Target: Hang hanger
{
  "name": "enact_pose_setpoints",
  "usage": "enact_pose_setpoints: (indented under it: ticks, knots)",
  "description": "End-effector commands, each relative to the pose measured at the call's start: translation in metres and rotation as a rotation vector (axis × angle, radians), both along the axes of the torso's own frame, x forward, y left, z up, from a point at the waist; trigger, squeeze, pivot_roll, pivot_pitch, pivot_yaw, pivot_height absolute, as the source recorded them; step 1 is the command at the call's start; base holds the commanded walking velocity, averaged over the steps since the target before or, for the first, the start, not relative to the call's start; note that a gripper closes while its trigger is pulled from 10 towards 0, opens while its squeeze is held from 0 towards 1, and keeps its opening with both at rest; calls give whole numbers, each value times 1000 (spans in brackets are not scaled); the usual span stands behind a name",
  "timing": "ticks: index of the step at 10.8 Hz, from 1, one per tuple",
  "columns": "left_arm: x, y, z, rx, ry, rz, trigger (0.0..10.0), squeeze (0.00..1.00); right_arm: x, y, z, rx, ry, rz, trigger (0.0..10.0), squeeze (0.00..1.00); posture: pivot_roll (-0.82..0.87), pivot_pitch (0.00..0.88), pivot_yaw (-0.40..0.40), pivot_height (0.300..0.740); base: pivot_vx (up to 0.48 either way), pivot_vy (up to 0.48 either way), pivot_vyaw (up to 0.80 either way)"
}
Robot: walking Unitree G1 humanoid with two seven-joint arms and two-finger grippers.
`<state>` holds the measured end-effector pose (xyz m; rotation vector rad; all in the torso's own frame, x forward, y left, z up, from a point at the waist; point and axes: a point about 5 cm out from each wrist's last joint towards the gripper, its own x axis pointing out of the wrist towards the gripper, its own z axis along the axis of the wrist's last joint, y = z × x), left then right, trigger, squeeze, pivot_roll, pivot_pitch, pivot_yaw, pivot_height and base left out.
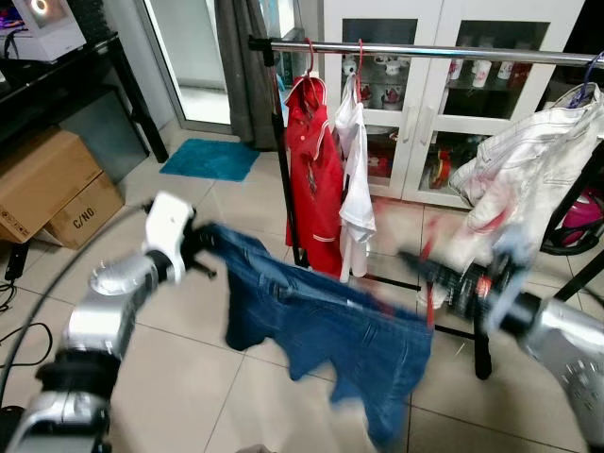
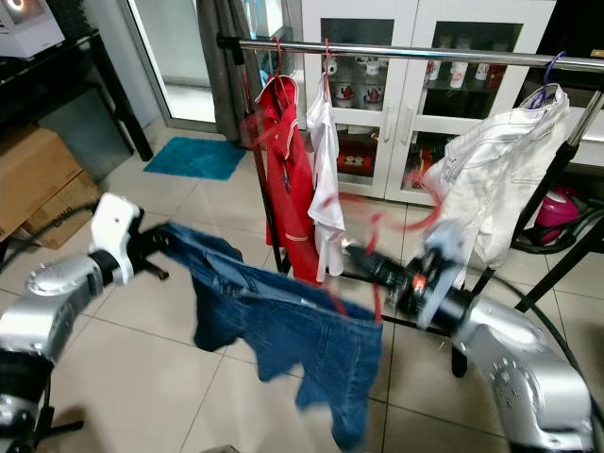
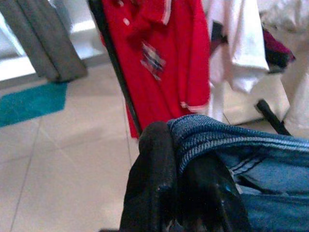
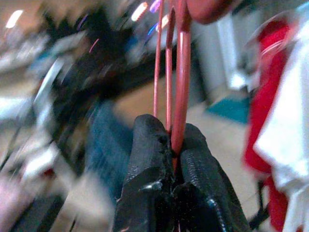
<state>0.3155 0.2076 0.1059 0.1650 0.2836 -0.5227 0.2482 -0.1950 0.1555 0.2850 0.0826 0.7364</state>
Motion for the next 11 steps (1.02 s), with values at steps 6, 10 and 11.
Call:
enact_pose_setpoints:
  ticks: [6,10,11]
  knots:
    - [-11,-67,25,-177,-63,-131,0,0,33,1,-20,-78,-51,-684,4431,0,-70,0,117,740,0,0,0]
    - [-43,-48,-14,-265,2,195,10000,0,12,20,-59,-294,81,-784,10000,0,-64,0,104,740,0,0,-400]
    - [-42,-53,-11,-333,-53,219,10000,0,11,24,-60,-221,127,-825,10000,0,-67,0,100,740,0,0,-800]
